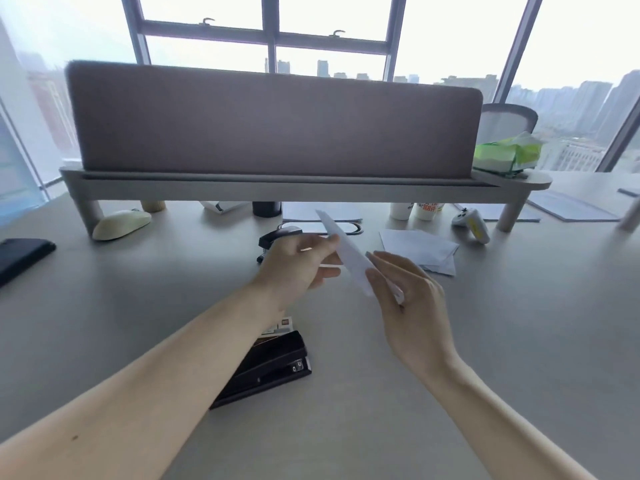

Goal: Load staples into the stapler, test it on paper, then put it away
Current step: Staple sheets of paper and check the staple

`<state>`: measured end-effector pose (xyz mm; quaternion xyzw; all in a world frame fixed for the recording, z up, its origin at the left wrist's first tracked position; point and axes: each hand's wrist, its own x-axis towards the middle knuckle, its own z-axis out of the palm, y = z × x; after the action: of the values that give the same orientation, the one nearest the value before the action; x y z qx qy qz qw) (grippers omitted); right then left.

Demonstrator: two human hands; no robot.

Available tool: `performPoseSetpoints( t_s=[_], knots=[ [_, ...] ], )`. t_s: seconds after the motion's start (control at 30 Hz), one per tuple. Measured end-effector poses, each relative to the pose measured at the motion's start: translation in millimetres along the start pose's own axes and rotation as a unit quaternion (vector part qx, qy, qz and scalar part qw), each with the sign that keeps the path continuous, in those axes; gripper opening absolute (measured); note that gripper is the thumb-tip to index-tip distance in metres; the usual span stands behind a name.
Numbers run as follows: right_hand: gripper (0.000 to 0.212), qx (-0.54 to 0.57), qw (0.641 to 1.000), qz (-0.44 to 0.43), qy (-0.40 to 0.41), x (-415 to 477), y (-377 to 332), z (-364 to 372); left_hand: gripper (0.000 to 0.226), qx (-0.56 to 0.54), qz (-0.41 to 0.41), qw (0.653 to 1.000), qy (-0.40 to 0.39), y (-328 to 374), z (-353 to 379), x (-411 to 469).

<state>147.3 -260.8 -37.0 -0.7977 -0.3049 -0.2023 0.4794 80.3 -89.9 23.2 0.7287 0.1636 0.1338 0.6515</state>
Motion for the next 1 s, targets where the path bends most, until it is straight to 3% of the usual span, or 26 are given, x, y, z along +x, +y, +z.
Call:
performPoseSetpoints(
  t_s=[0.07, 0.17, 0.23, 0.3, 0.33, 0.4, 0.47, 0.53, 0.63, 0.77, 0.87, 1.0],
  knots=[
    [0.030, 0.011, 1.000, -0.008, -0.023, -11, -11, 0, 0.019, -0.011, 0.019, 1.000, 0.000, -4, -8, -15],
    [0.041, 0.052, 0.997, 0.030, -0.058, -18, -31, -6, 0.021, -0.013, 0.064, 0.998, 0.008, -6, -24, -34],
    [0.058, 0.124, 0.982, 0.128, -0.069, -15, -40, -12, 0.023, -0.019, 0.085, 0.996, 0.005, -4, -32, -46],
    [0.080, 0.222, 0.939, 0.237, -0.109, -12, -48, -18, 0.024, -0.026, 0.097, 0.994, -0.032, -3, -35, -58],
    [0.078, 0.266, 0.913, 0.277, -0.138, -11, -50, -19, 0.024, -0.017, 0.101, 0.993, -0.055, -4, -35, -63],
    [0.050, 0.327, 0.875, 0.314, -0.169, -12, -49, -18, 0.024, 0.018, 0.112, 0.988, -0.101, -7, -31, -70],
    [0.027, 0.331, 0.875, 0.322, -0.146, -18, -45, -16, 0.024, 0.051, 0.122, 0.985, -0.114, -12, -30, -70],
    [0.016, 0.321, 0.880, 0.329, -0.116, -25, -34, -14, 0.025, 0.115, 0.142, 0.980, -0.076, -19, -37, -65],
    [0.013, 0.316, 0.883, 0.338, -0.084, -35, -17, -14, 0.017, 0.241, 0.153, 0.958, -0.020, -32, -60, -46],
    [0.012, 0.307, 0.890, 0.326, -0.088, -38, -7, -13, 0.010, 0.382, 0.085, 0.914, -0.109, -30, -88, -29],
    [0.013, 0.285, 0.898, 0.313, -0.118, -39, -8, -12, 0.015, 0.398, 0.058, 0.903, -0.155, -31, -91, -23],
    [0.012, 0.238, 0.910, 0.308, -0.142, -40, -10, -10, 0.017, 0.445, 0.077, 0.885, -0.117, -43, -84, -18]
  ],
)
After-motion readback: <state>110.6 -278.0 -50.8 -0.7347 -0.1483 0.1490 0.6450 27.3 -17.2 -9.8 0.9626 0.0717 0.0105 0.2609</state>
